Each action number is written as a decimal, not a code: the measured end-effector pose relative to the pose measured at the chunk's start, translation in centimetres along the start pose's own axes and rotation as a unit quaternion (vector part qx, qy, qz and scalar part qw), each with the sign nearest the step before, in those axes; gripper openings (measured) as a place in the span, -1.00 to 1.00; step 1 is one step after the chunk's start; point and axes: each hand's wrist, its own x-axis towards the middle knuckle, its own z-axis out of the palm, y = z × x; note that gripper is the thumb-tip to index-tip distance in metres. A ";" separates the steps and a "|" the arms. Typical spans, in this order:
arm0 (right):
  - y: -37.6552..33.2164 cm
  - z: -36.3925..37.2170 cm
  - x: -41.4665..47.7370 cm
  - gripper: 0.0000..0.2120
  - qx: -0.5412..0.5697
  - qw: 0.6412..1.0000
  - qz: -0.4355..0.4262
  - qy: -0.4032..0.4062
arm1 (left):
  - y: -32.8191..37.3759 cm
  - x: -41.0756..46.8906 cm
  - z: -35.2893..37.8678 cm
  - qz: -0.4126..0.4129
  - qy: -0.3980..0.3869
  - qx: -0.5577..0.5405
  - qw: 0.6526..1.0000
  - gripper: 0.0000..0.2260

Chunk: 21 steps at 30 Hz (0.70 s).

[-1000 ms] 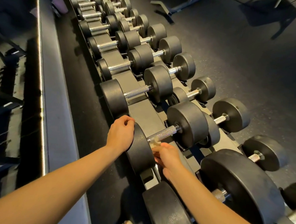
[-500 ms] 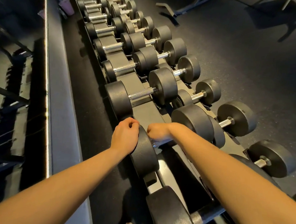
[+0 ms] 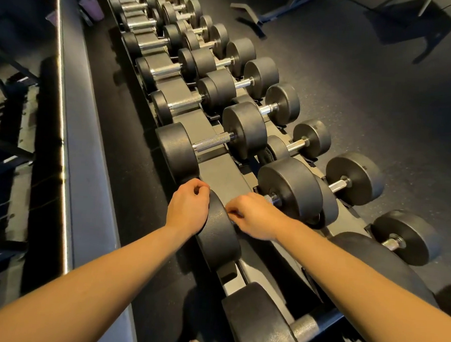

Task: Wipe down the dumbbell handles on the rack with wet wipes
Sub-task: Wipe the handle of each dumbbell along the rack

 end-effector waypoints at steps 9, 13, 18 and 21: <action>0.2 -2.3 4.2 -0.71 -0.020 0.976 0.126 -0.177 | 0.1 0.0 -0.1 -0.002 -0.001 -0.002 1.000 -0.78; 0.9 -1.3 6.0 -0.68 -0.002 0.954 0.197 -0.227 | 0.1 0.0 -0.1 0.001 -0.006 -0.001 1.000 -0.78; 0.1 0.2 0.5 -0.87 -0.069 0.997 0.036 -0.005 | 0.2 0.0 0.0 -0.001 0.004 0.005 1.000 -0.79; 0.1 1.0 -2.5 -0.79 -0.169 0.981 -0.071 0.071 | 0.2 -0.1 -0.1 -0.002 0.003 0.007 1.000 -0.80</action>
